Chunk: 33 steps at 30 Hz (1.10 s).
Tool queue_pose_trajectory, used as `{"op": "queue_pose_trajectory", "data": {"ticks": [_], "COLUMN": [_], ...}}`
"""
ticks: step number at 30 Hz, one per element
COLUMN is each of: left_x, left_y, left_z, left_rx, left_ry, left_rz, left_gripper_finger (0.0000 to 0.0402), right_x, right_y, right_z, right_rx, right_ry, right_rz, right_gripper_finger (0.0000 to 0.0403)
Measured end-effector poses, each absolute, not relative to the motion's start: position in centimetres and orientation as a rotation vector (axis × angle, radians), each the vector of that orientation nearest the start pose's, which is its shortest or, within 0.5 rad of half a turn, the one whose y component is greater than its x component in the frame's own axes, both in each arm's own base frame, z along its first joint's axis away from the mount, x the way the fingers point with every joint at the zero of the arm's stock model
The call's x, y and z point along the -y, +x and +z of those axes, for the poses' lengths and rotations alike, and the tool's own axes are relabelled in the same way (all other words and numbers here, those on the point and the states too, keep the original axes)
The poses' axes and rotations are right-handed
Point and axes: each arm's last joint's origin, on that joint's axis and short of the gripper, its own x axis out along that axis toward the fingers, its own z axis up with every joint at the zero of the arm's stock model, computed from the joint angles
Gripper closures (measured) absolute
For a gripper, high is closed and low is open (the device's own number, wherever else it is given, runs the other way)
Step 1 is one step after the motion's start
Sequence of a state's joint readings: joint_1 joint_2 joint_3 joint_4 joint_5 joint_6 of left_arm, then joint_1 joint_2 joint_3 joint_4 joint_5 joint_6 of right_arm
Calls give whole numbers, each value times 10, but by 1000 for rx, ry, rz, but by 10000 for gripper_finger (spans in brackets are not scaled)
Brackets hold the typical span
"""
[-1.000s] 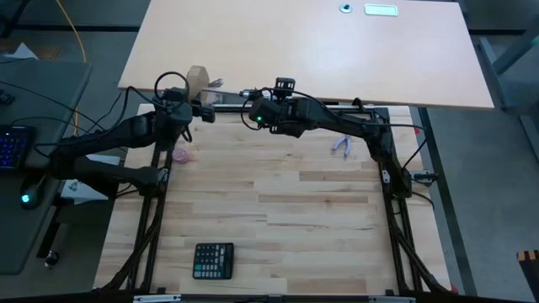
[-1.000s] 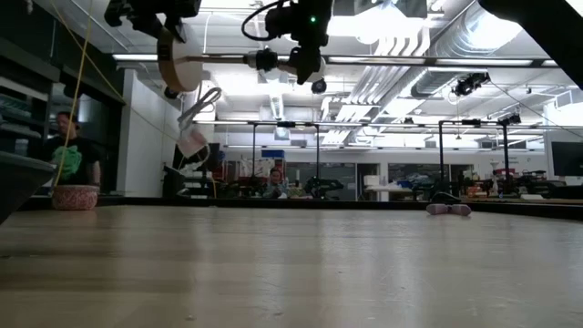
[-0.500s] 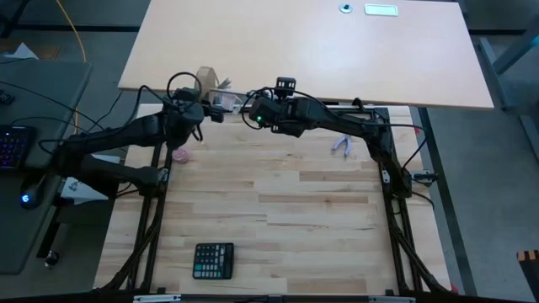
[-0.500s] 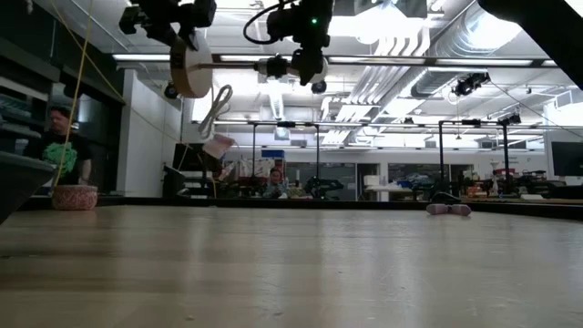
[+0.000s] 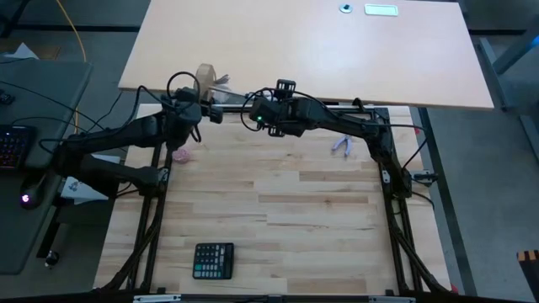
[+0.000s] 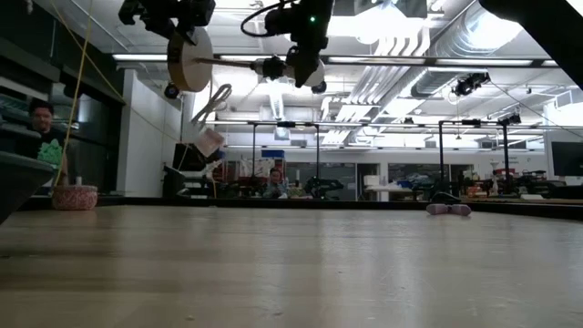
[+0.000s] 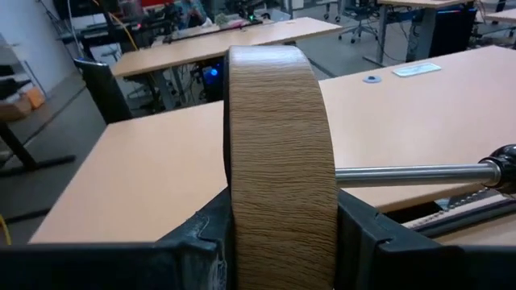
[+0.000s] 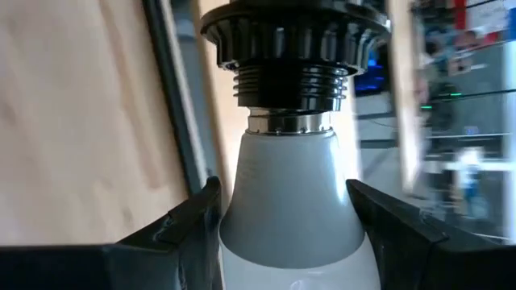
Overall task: Screw lightbulb
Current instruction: Insert the white lightbulb into the brown lamp
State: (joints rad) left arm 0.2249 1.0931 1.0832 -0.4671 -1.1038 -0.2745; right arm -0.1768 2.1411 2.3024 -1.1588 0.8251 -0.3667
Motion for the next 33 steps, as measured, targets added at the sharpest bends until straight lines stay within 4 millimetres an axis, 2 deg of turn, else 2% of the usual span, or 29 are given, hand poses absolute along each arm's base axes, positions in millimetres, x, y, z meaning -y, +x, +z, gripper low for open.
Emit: {"op": "queue_pose_trajectory", "data": {"ticks": [6,19,23,33], "left_x": [-66,-50,-46,-42], "left_y": [206,212,208,183], "left_z": [359,362,365,379], "left_rx": [-296,-310,-305,-231], "left_ry": [35,118,109,40], "left_rz": [1342,1270,1224,1162], "left_gripper_finger": [280,280,280,280], "right_x": [94,89,86,81], "right_y": [423,409,405,400], "right_z": [360,377,380,398], "right_rx": [-1093,-1091,-1089,-989], "right_ry": [-463,-362,-316,-251], "right_rz": [-659,-532,-470,-388], "right_gripper_finger": [171,171,171,171]}}
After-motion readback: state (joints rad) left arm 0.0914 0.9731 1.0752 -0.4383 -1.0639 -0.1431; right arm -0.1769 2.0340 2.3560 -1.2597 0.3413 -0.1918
